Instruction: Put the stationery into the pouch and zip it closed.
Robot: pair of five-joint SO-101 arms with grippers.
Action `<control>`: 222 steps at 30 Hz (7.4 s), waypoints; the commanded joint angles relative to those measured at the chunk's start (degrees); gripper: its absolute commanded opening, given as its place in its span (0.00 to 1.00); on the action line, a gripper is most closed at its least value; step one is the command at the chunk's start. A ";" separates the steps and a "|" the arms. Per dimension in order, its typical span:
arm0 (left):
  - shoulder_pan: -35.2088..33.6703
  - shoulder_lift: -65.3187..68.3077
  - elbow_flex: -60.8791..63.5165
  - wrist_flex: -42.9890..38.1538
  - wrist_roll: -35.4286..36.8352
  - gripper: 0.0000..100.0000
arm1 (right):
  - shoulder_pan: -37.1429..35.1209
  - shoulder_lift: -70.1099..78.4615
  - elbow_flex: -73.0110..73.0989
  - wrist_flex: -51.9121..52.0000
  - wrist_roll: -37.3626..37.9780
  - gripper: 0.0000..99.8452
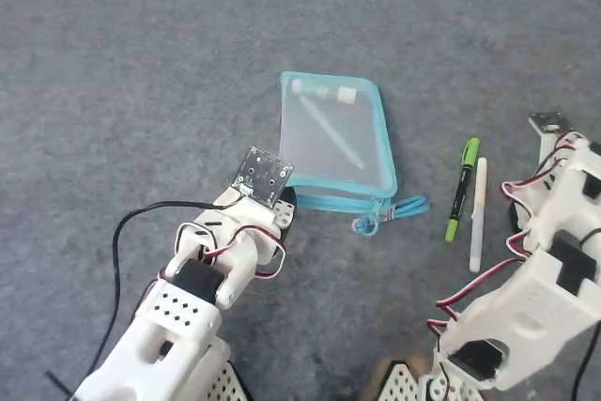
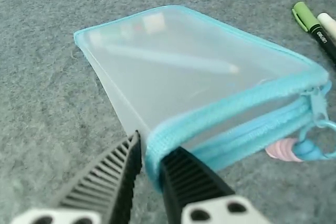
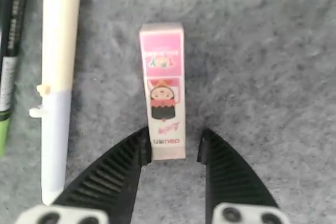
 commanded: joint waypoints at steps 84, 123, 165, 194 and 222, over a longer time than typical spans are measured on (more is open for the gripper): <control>1.76 0.09 -0.66 -4.48 -0.79 0.01 | -61.32 -1.54 -39.30 33.98 -32.79 0.04; -2.11 0.00 -0.04 -4.57 -0.79 0.01 | -15.34 -19.21 1.85 15.16 -15.74 0.18; -2.11 0.09 0.75 -4.57 -0.88 0.01 | -11.56 -11.74 19.78 -3.12 -1.05 0.11; -2.20 0.00 0.75 -4.48 -0.79 0.01 | -8.84 -27.74 40.62 -9.63 -4.31 0.01; -9.67 -0.35 -1.10 -4.84 3.08 0.01 | -28.53 -70.64 19.25 28.18 -8.97 0.01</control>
